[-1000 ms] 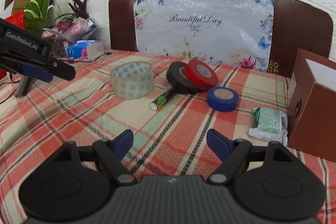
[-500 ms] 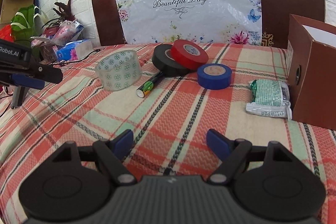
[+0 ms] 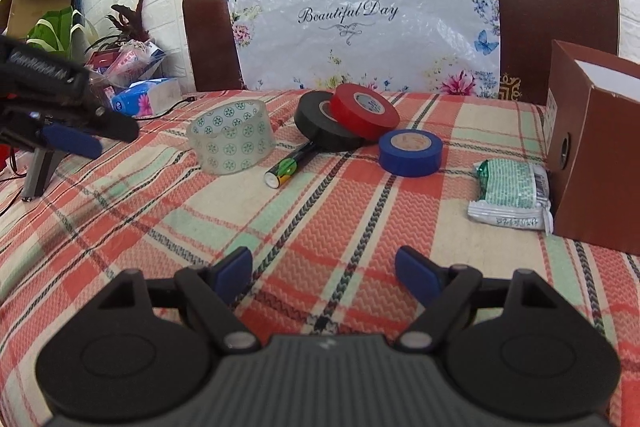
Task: Organize objects
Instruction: 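Move the left gripper to the clear tape roll, then grasp the clear tape roll by its rim with the left gripper, then carry the clear tape roll into the brown box and release it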
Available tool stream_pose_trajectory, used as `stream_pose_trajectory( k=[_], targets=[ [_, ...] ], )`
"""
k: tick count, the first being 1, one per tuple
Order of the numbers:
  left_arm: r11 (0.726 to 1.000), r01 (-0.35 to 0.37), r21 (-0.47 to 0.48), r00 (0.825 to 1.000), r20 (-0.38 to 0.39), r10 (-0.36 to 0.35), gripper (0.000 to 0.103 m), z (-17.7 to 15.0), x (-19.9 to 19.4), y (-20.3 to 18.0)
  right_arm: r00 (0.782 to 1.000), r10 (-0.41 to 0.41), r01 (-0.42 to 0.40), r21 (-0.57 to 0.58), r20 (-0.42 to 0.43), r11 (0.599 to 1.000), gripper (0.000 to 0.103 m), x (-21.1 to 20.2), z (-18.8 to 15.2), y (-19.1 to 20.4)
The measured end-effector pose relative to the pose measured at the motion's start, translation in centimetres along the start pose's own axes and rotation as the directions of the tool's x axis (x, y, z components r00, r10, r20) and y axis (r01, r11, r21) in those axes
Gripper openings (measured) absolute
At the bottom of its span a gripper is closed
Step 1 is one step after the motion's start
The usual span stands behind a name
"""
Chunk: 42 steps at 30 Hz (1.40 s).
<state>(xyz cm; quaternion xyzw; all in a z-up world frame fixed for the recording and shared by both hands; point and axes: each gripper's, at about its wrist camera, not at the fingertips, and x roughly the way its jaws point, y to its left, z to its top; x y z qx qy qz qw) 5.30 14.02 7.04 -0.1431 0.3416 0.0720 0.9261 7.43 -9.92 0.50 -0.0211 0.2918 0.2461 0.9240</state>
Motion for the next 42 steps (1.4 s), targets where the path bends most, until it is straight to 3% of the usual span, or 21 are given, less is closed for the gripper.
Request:
stream_pose_trajectory(
  k=[3,6,13,15,16,18,21,24,26,29,34,37,40,42],
  targets=[
    [0.999,0.038,0.010,0.999,-0.005,-0.038,0.058,1.3,1.4,-0.8,1.000,0.000,0.000,-0.011,0.020,1.000,0.086,-0.3,-0.1,0.2],
    [0.998,0.031,0.058,0.999,0.011,-0.032,0.058,2.4,3.1,-1.9,1.000,0.004,-0.004,-0.008,0.021,1.000,0.086,-0.2,0.0,0.2],
    [0.989,-0.136,-0.058,0.990,-0.029,0.135,0.055,4.7,8.2,1.8,0.999,0.036,-0.036,0.024,-0.005,0.999,0.086,0.4,-0.1,-0.2],
    [0.983,-0.170,-0.067,0.984,-0.068,0.166,0.042,4.9,10.0,2.4,0.999,0.044,-0.044,0.032,-0.011,0.999,0.087,0.5,0.0,-0.3],
    [0.983,-0.163,-0.079,0.984,-0.086,0.156,0.038,4.8,10.6,2.6,0.999,0.047,-0.046,0.034,-0.012,0.998,0.087,0.5,0.0,-0.3],
    [0.989,-0.120,-0.092,0.988,-0.108,0.110,0.013,4.7,11.3,2.6,0.999,0.048,-0.047,0.037,-0.012,0.998,0.087,0.5,0.0,-0.2],
    [0.992,-0.115,-0.047,0.988,-0.107,0.110,0.010,4.5,10.4,1.3,0.999,0.045,-0.044,0.036,-0.012,0.998,0.087,0.5,0.0,-0.1],
    [0.998,-0.031,-0.047,0.987,-0.158,0.024,0.010,3.6,9.0,0.6,0.999,0.032,-0.032,0.033,0.009,0.999,0.087,-0.1,0.1,0.0],
    [1.000,0.004,0.002,0.986,-0.166,-0.004,0.010,2.2,7.4,-0.7,0.998,0.038,-0.039,0.010,0.043,0.999,0.087,-1.1,0.2,0.4],
    [0.994,0.097,0.044,0.974,-0.208,-0.086,0.010,0.0,5.5,-2.9,0.997,0.045,-0.038,-0.096,0.070,0.995,0.092,-2.7,0.0,1.7],
    [0.966,0.230,0.121,0.942,-0.277,-0.189,0.010,-3.4,3.9,-7.7,0.999,0.029,-0.023,-0.170,0.033,0.985,0.093,-3.7,-0.5,2.7],
    [0.947,0.230,0.225,0.946,-0.282,-0.162,0.010,-4.8,3.4,-10.4,0.999,-0.024,0.030,-0.187,0.032,0.982,0.094,-4.6,-1.1,2.4],
    [0.933,0.263,0.246,0.937,-0.294,-0.186,0.011,-5.0,3.2,-12.2,0.999,-0.044,0.046,-0.140,0.022,0.989,0.093,-5.9,-1.7,0.8],
    [0.916,0.285,0.282,0.938,-0.280,-0.205,0.010,-4.6,2.5,-14.1,0.995,-0.080,0.087,-0.129,0.059,0.988,0.093,-7.3,-1.9,0.0]
  ],
)
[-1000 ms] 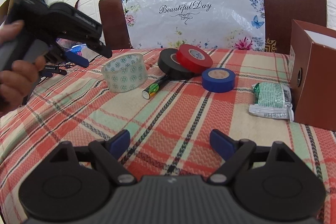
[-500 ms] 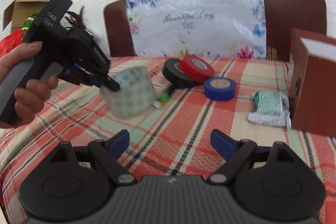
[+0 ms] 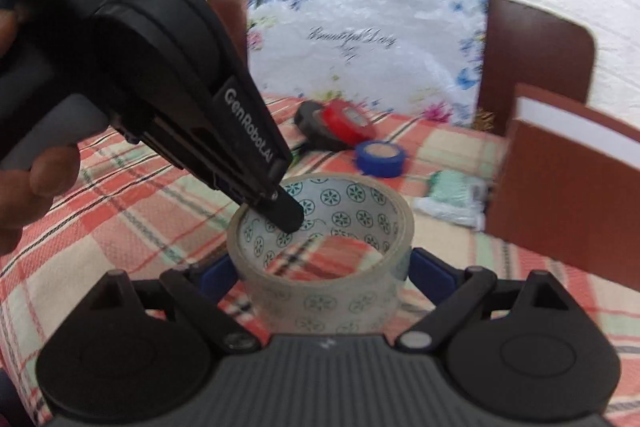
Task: Organize objects
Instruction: 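Carry the clear tape roll into the brown box and release it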
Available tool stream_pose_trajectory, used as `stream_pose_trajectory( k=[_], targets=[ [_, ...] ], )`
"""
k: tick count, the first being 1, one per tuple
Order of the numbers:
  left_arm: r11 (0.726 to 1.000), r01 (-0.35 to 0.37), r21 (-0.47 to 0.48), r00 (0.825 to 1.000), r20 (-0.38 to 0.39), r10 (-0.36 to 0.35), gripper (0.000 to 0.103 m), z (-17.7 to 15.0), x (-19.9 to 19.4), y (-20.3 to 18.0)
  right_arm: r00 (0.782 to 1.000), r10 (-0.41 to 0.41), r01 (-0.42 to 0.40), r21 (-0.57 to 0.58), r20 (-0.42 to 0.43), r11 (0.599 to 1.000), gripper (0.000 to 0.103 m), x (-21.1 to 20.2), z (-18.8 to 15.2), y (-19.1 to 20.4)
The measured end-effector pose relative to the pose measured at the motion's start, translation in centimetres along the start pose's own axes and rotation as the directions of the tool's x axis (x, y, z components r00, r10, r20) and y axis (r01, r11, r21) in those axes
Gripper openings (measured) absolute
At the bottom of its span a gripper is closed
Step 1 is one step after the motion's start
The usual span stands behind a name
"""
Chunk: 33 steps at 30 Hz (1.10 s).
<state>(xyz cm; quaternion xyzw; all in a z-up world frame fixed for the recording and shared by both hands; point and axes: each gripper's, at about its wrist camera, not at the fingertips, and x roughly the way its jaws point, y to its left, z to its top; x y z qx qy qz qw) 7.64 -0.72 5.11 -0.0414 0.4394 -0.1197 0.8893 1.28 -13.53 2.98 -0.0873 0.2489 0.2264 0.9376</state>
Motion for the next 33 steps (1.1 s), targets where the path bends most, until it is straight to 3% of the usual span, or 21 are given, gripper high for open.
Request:
stream_pose_trajectory(
  k=[5,13,18,26,29,33],
  targets=[
    [0.992,0.005,0.129,0.997,0.080,-0.016,0.011,3.6,-1.2,-5.7,0.989,-0.103,0.097,0.058,0.102,0.994,0.093,-2.4,1.1,-3.7],
    [0.963,0.018,0.267,0.977,0.200,-0.074,0.012,10.6,-0.4,-14.1,0.929,-0.295,0.285,0.080,0.223,0.955,0.094,-3.3,4.6,-11.7],
    [0.953,0.054,0.299,0.970,0.212,-0.122,0.013,14.0,3.6,-17.6,0.898,-0.386,0.375,0.093,0.210,0.922,0.094,-1.6,5.5,-17.4],
    [0.950,0.134,0.282,0.970,0.156,-0.184,0.013,16.6,9.4,-20.7,0.879,-0.469,0.456,0.135,0.082,0.879,0.094,2.9,5.1,-24.9],
    [0.952,0.105,0.288,0.975,0.160,-0.156,0.013,16.6,10.5,-21.0,0.877,-0.474,0.462,0.129,0.086,0.878,0.094,3.5,5.0,-25.8],
    [0.952,0.068,0.297,0.981,0.155,-0.119,0.014,15.8,10.6,-20.4,0.849,-0.513,0.506,0.090,0.126,0.858,0.098,3.5,4.6,-24.5]
  ],
)
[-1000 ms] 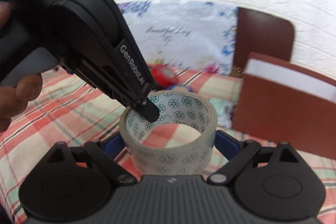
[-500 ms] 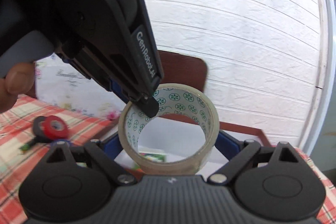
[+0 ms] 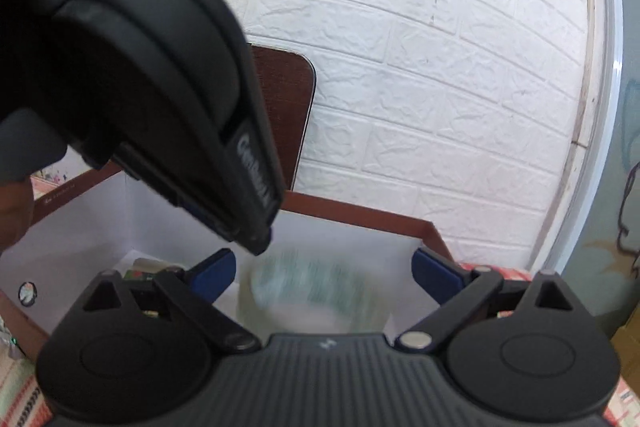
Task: Organize objects
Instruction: 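Carry the clear tape roll into the brown box and release it, then move the left gripper back toward the remaining tape rolls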
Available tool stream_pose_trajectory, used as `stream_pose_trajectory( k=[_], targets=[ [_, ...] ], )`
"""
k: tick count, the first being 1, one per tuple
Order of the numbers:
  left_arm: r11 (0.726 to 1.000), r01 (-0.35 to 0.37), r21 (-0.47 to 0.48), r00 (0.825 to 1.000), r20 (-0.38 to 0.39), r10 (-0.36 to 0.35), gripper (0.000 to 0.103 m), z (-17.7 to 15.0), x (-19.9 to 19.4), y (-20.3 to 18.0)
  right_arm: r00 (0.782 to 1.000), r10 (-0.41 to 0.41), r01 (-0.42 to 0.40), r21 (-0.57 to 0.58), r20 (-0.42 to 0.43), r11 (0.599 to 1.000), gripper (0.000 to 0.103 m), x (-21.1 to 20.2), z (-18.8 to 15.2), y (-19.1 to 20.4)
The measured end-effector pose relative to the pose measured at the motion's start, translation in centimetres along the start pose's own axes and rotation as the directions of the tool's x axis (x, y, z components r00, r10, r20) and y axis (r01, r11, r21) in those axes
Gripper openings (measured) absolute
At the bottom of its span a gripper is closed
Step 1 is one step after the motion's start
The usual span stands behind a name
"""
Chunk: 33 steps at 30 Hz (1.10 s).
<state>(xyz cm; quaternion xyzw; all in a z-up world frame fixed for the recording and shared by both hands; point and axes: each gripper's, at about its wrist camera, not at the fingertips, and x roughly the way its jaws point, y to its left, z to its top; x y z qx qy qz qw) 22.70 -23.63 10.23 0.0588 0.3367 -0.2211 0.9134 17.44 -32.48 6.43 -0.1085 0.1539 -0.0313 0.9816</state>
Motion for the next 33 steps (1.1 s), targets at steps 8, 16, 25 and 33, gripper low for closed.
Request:
stream_pose_trajectory(
  k=[8,16,25,33],
  targets=[
    [0.994,-0.107,0.003,0.994,0.034,0.107,0.014,-1.8,-4.4,1.1,1.000,0.024,-0.024,0.116,0.002,0.993,0.096,-3.8,-0.6,0.1],
    [0.986,-0.166,-0.029,0.985,0.049,0.167,0.016,-5.3,-8.8,1.9,0.999,0.037,-0.038,0.169,0.006,0.985,0.096,-7.6,-0.5,-1.1],
    [0.978,-0.200,-0.063,0.977,0.064,0.204,0.026,-9.3,-12.9,3.1,0.995,0.096,-0.093,0.263,0.000,0.960,0.096,-12.8,-1.5,0.2],
    [0.970,-0.230,-0.082,0.971,0.046,0.234,0.030,-13.4,-15.2,4.5,0.974,0.212,-0.177,0.316,-0.081,0.932,0.096,-14.6,-2.7,2.5]
  ],
)
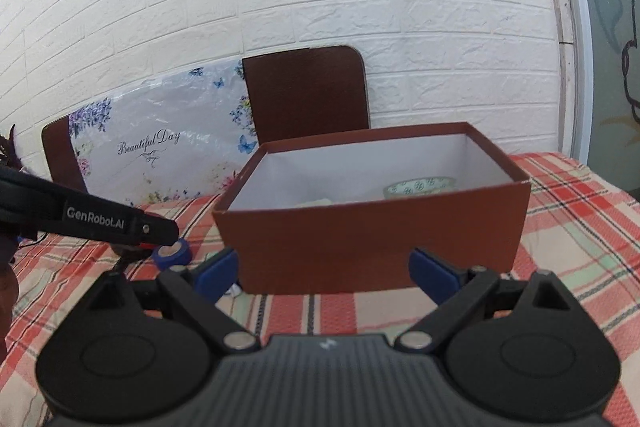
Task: Organize objects
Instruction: 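Move the left gripper back toward the remaining tape rolls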
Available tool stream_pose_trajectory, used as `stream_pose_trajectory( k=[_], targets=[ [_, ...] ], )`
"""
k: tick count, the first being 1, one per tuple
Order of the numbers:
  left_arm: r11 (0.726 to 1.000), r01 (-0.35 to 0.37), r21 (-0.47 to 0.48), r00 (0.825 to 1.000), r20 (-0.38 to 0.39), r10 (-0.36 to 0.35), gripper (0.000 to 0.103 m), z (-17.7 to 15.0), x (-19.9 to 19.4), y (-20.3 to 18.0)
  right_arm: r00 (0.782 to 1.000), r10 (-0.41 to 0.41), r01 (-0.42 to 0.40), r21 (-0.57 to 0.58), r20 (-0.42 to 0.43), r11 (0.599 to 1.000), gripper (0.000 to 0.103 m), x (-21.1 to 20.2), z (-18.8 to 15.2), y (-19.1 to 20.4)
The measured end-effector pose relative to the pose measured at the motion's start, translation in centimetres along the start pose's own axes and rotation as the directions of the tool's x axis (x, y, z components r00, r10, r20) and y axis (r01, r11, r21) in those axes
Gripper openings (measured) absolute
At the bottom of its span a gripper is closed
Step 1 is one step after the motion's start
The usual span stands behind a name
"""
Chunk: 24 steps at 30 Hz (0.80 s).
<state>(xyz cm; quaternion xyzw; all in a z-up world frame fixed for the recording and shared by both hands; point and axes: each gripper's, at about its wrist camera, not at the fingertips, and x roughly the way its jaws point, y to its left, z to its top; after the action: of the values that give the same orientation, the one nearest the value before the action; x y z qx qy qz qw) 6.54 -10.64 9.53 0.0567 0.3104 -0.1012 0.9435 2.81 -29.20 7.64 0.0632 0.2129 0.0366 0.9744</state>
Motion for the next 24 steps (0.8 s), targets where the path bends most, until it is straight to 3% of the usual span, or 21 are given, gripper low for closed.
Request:
stream_pose_trajectory(
  k=[16,24],
  targets=[
    [0.994,-0.062,-0.093,0.993,-0.105,0.053,0.031,-7.5,-0.2,5.9,0.991,0.048,-0.060,-0.097,-0.123,0.994,0.096,-0.9,-4.0,5.9],
    [0.987,-0.098,-0.125,0.988,-0.128,0.082,0.033,-9.5,0.6,8.4,0.980,0.050,-0.076,-0.135,-0.190,0.988,0.096,-0.2,-5.8,7.7]
  ],
)
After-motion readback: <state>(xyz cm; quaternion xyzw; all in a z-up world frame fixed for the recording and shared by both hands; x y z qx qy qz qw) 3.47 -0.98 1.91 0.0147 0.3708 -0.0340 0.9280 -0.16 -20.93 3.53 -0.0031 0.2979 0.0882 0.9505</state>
